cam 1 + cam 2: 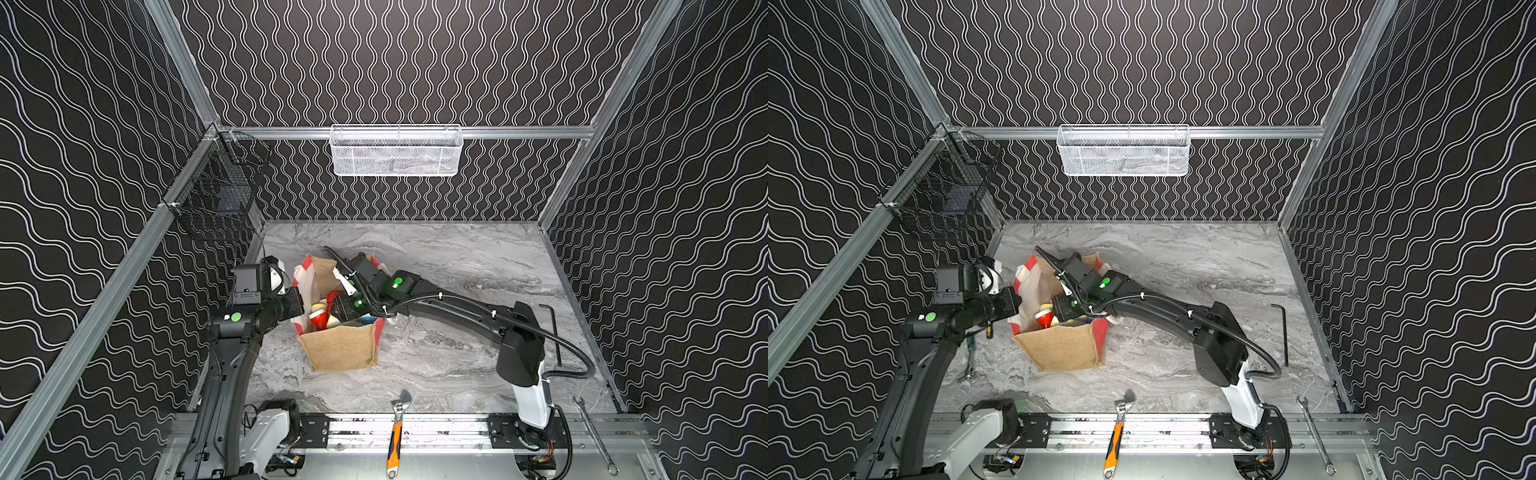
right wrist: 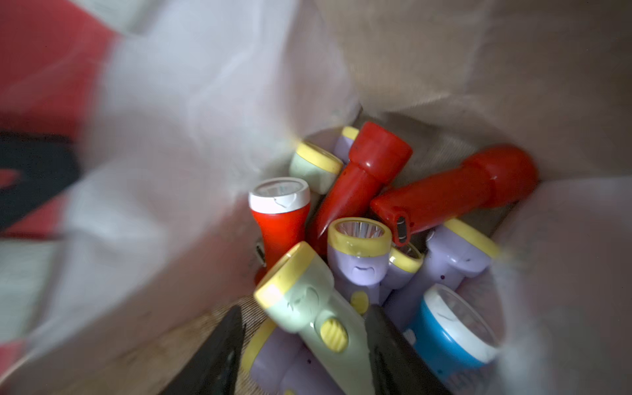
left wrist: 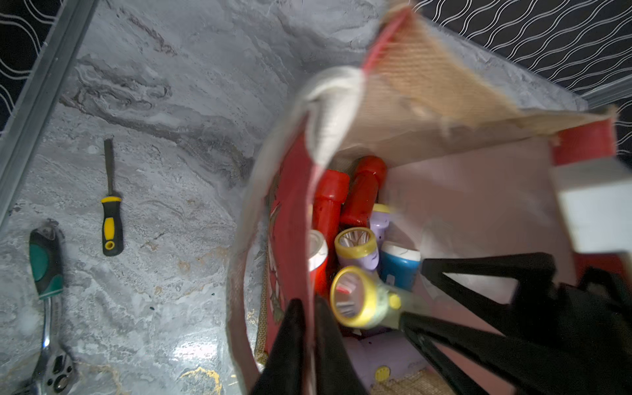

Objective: Put the flashlights into the tote bags
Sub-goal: Place the flashlight in the canvas bag, then reset both arms

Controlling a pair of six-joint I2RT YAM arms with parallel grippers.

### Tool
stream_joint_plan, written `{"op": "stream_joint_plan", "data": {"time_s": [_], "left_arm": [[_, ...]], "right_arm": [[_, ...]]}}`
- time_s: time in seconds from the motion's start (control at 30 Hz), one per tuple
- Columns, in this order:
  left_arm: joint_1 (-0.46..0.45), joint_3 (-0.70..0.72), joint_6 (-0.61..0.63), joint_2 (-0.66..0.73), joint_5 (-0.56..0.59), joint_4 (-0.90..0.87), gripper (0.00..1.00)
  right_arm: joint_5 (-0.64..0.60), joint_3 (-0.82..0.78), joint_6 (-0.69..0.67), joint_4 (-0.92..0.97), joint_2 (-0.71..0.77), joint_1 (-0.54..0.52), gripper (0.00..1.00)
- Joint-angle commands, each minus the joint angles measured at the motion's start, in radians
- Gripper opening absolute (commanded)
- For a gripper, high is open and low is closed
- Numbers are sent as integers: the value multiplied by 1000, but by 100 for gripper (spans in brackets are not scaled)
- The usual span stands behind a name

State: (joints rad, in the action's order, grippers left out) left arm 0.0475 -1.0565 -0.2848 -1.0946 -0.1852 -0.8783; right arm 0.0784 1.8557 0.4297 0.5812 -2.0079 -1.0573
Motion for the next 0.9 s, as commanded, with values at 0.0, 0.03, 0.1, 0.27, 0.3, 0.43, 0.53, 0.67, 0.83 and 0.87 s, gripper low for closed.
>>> {"op": "stream_joint_plan", "data": {"time_s": [0.0,0.03,0.1,0.27,0.3,0.43,0.53,0.67,0.83,0.87], "left_arm": [[1,-16,1,-14,24,64,21],[2,-17,-3,-19,27,69,23],[2,-29,2,-32,36,72,26],[2,-84,16,-59,53,50,41],[2,-96,15,-60,63,49,43],[2,-145,16,-61,139,58,48],[3,-158,10,-64,241,105,51],[9,-131,-46,-64,513,166,55],[10,37,-97,-17,763,346,66],[9,79,-93,-9,788,396,68]], "right_arm": [[-52,7,-46,-14,72,3,62],[-74,-8,-62,-28,101,5,62],[-115,-47,-93,-68,175,17,64],[-109,-160,-98,-133,308,131,67],[-99,-182,-95,-142,331,159,67],[-118,-310,-119,-216,450,274,70],[-141,-434,-137,-291,542,379,72],[-151,-599,-167,-403,643,532,78],[-127,-743,-184,-487,686,743,82],[-119,-769,-182,-505,685,788,83]]}}
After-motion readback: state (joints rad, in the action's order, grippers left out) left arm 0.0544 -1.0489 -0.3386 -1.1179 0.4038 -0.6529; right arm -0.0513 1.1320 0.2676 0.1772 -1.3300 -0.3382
